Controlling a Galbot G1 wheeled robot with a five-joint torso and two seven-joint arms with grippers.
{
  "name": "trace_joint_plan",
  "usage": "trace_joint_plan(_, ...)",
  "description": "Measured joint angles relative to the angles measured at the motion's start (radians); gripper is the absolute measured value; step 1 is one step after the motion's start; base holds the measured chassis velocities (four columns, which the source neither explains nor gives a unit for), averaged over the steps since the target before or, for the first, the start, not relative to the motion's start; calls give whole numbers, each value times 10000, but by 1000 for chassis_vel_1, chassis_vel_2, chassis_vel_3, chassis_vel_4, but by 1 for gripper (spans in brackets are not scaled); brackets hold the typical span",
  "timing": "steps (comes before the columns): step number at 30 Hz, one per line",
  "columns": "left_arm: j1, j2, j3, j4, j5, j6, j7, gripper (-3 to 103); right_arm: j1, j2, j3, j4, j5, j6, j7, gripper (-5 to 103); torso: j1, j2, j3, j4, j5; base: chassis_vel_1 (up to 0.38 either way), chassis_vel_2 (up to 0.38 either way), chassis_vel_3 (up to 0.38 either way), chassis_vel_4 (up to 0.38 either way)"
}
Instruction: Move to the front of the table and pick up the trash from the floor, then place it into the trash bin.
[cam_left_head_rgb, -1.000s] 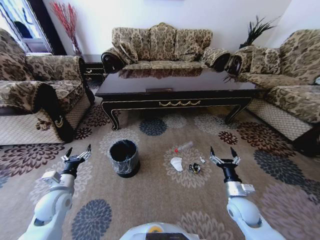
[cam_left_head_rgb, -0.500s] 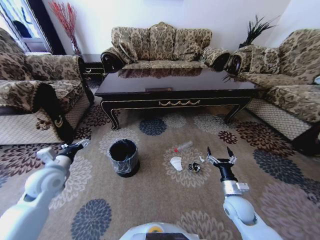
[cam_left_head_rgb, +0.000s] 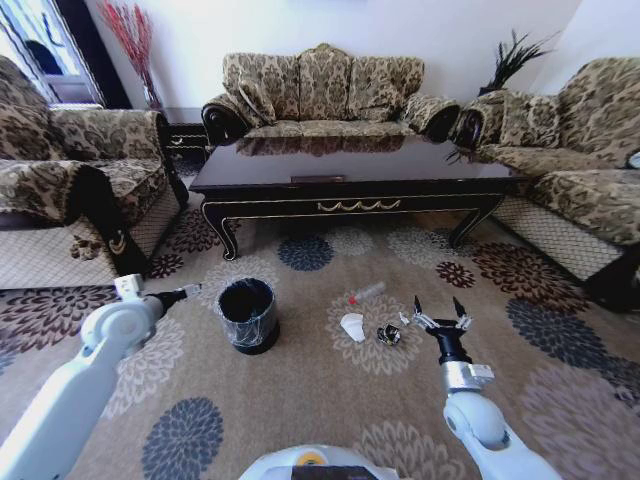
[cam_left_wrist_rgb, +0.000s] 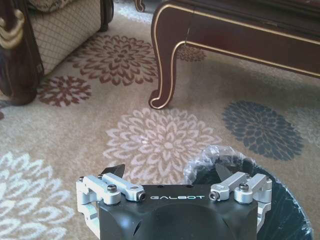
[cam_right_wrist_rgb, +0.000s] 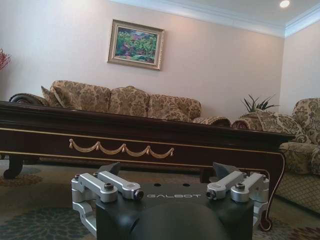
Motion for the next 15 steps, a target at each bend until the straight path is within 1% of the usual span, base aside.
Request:
trace_joint_plan(2, -278, -211, 319, 248, 143, -4, -5, 100, 62, 29, -63, 85, -7, -198, 50, 100, 0, 1, 0, 1, 0, 0, 0, 0, 0)
trace_joint_plan(3, -278, -211, 319, 248, 143, -4, -5, 100, 62, 29, -63, 85, -7, -198, 50, 100, 0, 1, 0, 1, 0, 0, 0, 0, 0)
trace_joint_plan(6, -592, -582, 590, 655, 273, -27, 62, 100, 139, 39, -137, 144, -27, -378, 81, 100, 0, 0, 0, 2, -1, 0, 0, 0, 0)
trace_joint_plan(10, -800, -894, 778, 985, 142, -44, 73, 100, 190, 59, -184, 130, -109, -403, 77, 100, 0, 0, 0, 2, 0, 0, 0, 0, 0)
trace_joint_plan(11, -941, -1097, 972, 1212, 2, -56, 110, 100, 211, 76, -199, 88, -202, -406, 78, 100, 0, 0, 0, 1, -1, 0, 0, 0, 0)
trace_joint_plan(14, -1073, -1227, 1152, 1420, -53, -66, 121, 100, 214, 83, -203, 75, -222, -410, 80, 100, 0, 0, 0, 1, 1, 0, 0, 0, 0)
trace_joint_plan(15, -1201, -1320, 1342, 1621, -66, -70, 119, 100, 210, 86, -201, 63, -224, -411, 81, 100, 0, 0, 0, 1, -1, 0, 0, 0, 0)
